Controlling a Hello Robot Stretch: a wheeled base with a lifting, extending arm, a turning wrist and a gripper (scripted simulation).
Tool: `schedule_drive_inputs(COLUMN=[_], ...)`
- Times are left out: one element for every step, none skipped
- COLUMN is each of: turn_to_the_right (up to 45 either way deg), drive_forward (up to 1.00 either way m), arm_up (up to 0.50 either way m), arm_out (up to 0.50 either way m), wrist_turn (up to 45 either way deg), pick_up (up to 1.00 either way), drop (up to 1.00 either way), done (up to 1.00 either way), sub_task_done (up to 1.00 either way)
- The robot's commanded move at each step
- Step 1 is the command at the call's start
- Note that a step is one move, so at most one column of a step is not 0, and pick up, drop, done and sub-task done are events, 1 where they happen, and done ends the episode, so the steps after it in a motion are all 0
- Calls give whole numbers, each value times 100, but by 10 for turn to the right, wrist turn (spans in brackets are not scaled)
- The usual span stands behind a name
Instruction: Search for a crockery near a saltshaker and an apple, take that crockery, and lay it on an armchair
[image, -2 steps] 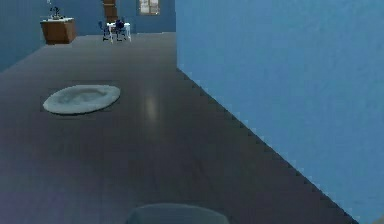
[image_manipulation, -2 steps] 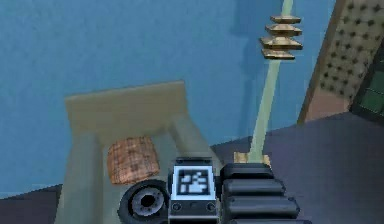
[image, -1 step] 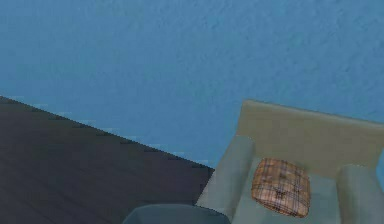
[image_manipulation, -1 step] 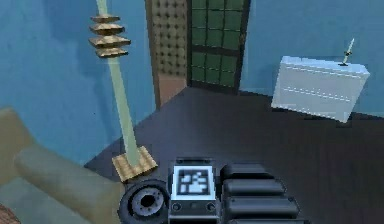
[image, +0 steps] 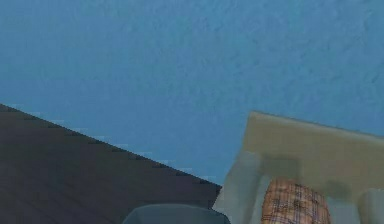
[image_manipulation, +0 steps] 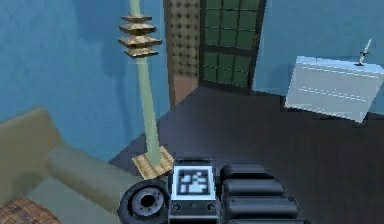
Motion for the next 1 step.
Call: schedule_drive_inputs(turn_to_the_right=[-150], drive_forward=[0], arm_up=[0], arm_out=[0], wrist_turn=[0], pick_up=[0], drop=[0], done=[0], sub_task_done=[0])
